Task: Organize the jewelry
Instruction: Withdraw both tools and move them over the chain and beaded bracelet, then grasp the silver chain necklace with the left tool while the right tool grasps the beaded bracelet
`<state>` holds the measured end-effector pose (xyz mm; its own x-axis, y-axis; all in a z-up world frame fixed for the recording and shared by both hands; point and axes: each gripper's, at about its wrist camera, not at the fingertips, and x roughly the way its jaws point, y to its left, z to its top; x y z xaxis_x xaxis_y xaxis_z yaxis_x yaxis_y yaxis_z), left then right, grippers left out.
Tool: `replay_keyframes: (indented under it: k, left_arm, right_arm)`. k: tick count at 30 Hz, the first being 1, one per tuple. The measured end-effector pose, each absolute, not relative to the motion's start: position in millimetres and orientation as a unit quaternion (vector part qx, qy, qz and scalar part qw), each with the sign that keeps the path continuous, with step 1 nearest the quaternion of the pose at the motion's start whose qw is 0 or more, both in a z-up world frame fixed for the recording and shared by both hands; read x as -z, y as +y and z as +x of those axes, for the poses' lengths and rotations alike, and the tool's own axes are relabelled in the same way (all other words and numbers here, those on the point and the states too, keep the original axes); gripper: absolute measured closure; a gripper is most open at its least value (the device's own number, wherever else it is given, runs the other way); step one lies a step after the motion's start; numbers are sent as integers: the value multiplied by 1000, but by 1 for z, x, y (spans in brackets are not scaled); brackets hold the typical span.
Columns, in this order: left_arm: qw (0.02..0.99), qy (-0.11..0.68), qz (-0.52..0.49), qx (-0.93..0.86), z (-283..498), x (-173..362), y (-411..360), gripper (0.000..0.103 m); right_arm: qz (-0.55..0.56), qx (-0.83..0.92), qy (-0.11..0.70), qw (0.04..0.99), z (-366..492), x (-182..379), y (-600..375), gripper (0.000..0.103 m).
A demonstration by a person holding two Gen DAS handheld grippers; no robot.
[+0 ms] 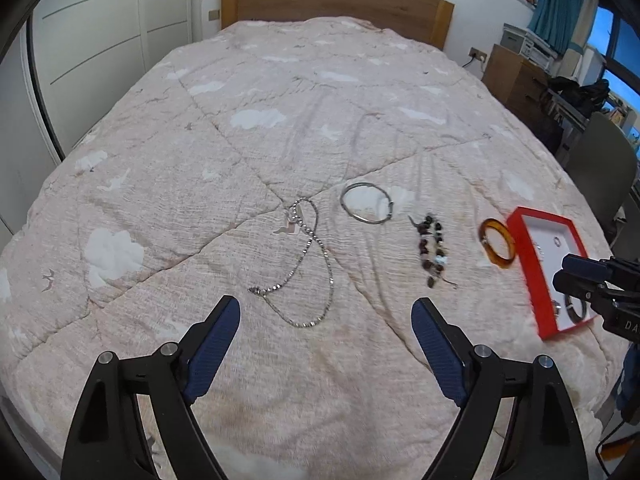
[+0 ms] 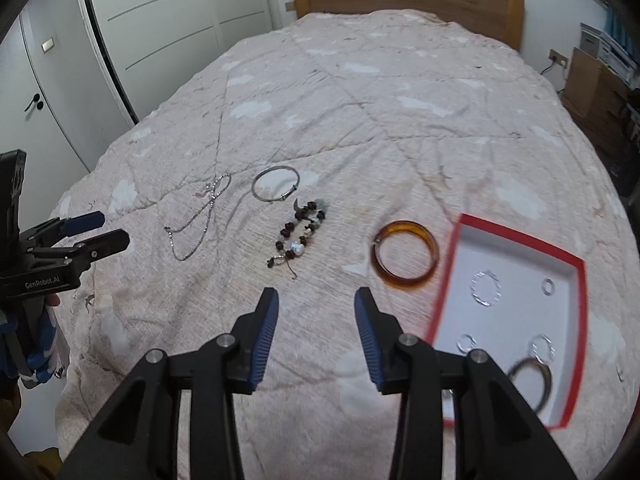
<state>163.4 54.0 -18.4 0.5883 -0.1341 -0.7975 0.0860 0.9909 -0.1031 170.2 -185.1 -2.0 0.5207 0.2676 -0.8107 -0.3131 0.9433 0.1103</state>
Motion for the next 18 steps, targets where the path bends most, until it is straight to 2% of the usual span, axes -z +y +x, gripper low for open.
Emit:
replay_keyframes:
  k: [9, 18]
  left_arm:
    - [874, 484, -16, 47, 223, 70, 57, 17]
    - [857, 513, -3, 50, 254, 104, 54, 18]
  right_arm:
    - [-5, -196, 499, 844, 238, 61, -154, 65]
    - [9, -189, 514, 837, 281, 94, -127, 65]
